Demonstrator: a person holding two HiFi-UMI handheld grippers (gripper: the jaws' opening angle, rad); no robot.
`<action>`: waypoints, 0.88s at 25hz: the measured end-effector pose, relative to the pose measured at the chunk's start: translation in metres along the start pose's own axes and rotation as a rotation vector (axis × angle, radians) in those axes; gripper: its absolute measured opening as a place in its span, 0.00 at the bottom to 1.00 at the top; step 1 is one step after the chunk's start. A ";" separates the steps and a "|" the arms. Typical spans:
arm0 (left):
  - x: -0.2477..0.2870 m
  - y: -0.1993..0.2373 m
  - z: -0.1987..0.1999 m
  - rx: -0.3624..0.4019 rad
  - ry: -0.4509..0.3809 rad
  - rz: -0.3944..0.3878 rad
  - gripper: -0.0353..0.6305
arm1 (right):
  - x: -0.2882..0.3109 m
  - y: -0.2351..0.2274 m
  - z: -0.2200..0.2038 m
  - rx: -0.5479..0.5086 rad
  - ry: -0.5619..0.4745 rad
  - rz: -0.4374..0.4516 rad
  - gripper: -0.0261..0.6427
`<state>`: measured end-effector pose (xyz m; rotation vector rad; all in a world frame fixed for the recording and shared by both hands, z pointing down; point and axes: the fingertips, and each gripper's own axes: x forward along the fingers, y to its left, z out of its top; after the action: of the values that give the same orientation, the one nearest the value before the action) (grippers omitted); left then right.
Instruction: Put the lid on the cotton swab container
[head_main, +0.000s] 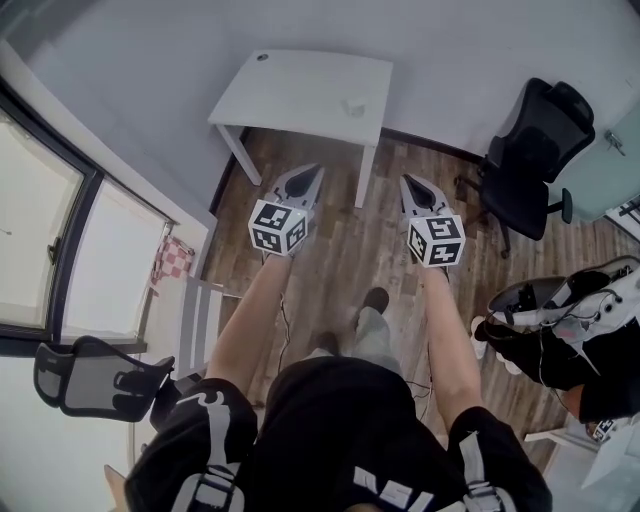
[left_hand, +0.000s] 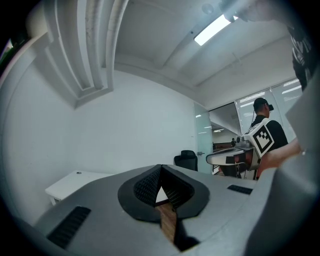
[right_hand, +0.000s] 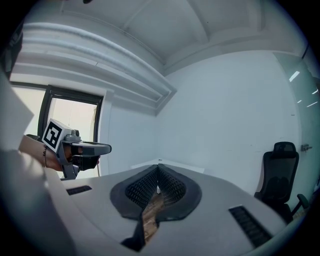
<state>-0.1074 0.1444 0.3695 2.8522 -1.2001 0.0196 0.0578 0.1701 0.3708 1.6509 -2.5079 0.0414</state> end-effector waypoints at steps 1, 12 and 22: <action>0.006 0.003 0.000 -0.001 0.000 0.006 0.09 | 0.006 -0.005 0.000 -0.001 0.000 0.005 0.06; 0.109 0.031 0.004 0.005 0.009 0.057 0.09 | 0.084 -0.088 -0.001 0.001 0.004 0.081 0.06; 0.172 0.050 0.015 0.010 0.013 0.137 0.09 | 0.134 -0.145 0.007 0.000 0.000 0.167 0.06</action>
<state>-0.0227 -0.0139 0.3614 2.7675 -1.3947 0.0489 0.1378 -0.0108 0.3739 1.4373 -2.6383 0.0585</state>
